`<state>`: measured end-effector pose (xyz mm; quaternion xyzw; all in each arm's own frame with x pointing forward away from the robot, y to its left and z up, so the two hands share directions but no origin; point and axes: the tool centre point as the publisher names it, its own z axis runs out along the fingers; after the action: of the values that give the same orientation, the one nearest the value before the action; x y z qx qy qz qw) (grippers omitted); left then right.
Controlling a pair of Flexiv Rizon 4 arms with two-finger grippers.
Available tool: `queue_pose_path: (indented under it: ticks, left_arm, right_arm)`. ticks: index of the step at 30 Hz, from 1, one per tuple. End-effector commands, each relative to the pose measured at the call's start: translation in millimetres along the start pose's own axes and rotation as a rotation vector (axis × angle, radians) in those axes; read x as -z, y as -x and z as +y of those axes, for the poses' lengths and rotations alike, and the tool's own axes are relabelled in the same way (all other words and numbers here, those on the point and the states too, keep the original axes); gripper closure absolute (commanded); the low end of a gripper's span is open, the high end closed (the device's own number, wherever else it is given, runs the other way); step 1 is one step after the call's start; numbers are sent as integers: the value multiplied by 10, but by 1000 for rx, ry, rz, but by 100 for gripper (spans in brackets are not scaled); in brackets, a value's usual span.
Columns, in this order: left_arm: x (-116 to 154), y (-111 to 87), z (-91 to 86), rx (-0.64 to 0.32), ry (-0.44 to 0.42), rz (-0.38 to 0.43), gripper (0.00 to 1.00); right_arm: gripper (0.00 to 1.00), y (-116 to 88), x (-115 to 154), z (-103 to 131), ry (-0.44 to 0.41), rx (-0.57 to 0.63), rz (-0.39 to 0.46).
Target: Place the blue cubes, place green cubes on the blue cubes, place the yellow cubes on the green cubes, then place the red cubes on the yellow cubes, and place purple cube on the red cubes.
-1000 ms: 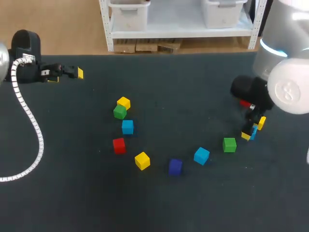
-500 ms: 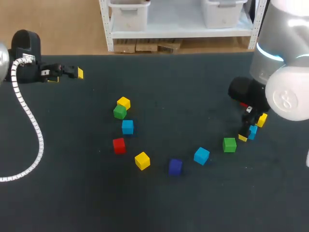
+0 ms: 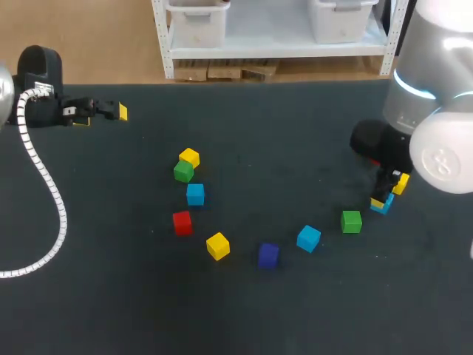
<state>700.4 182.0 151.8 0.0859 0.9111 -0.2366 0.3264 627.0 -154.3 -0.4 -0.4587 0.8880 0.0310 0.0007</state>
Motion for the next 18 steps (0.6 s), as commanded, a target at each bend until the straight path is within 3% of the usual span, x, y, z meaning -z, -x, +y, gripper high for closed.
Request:
queue_pose_path:
  ticks: [1,9,18]
  left_arm:
    - [1,-13,25,-2,-12,-7,0]
    - [1,-13,25,-2,-12,-7,0]
    - [1,-13,25,-2,-12,-7,0]
  right_arm:
    - [100,-22,69,23,-3,35,-18]
    - [100,177,357,-15,5,182,-49]
    - [100,566,572,8,-23,339,-62]
